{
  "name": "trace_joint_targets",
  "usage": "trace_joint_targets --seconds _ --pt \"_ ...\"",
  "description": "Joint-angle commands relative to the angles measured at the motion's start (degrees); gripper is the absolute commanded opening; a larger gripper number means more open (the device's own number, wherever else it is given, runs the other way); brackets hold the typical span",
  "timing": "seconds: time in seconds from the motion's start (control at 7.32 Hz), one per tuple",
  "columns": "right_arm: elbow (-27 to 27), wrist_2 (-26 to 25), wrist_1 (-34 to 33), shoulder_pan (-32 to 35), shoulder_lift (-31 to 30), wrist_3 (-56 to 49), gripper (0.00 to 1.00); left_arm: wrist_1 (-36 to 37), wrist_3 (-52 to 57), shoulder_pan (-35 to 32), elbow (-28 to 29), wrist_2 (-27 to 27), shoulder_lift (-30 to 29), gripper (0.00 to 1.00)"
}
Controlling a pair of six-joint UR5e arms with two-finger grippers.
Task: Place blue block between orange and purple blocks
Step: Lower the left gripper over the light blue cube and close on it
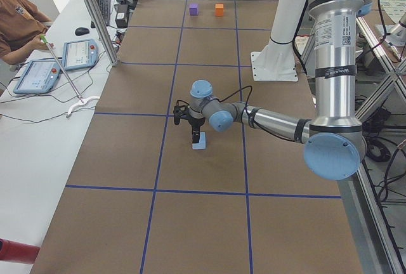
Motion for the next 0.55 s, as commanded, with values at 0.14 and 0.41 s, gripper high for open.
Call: trace_joint_targets --seconds 0.14,0.41 --pt "0.0 0.1 0.1 0.1 -0.3 0.0 1.0 0.0 0.3 1.6 2.5 0.5 -0.1 1.0" --pt "0.0 0.1 0.1 0.1 -0.3 0.0 1.0 -0.2 0.3 2.4 3.0 0.5 -0.5 1.0"
